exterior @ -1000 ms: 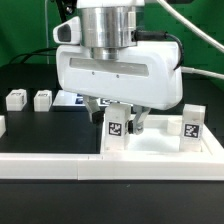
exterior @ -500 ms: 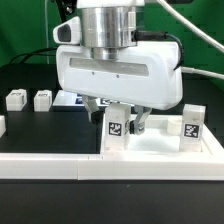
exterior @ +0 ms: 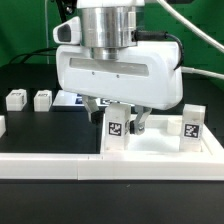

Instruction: Assemble square table

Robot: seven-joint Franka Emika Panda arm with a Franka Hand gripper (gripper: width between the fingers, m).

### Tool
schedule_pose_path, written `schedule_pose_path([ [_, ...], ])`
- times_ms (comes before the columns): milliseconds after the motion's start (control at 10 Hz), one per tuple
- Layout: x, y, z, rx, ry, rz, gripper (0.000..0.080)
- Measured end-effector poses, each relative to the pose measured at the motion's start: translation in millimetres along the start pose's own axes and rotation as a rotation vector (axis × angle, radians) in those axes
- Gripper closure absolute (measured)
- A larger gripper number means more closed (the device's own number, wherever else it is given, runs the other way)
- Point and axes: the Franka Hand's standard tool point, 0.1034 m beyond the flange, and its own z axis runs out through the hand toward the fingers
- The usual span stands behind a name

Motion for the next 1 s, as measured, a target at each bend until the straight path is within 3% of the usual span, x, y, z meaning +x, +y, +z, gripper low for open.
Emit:
schedule_pose_path([
  [300, -21.3, -5.0, -31.7, 0.009, -0.028, -0.397, 0.0150],
  [500, -22.4, -6.2, -51.3, 0.032, -0.009, -0.451, 0.0150],
  [900, -23.2, -2.2, -47.3, 0.026, -0.014, -0.500, 0.0150],
  [1000, -29.5, 7.7, -39.5, 0.012, -0.056, -0.510, 0.0150],
])
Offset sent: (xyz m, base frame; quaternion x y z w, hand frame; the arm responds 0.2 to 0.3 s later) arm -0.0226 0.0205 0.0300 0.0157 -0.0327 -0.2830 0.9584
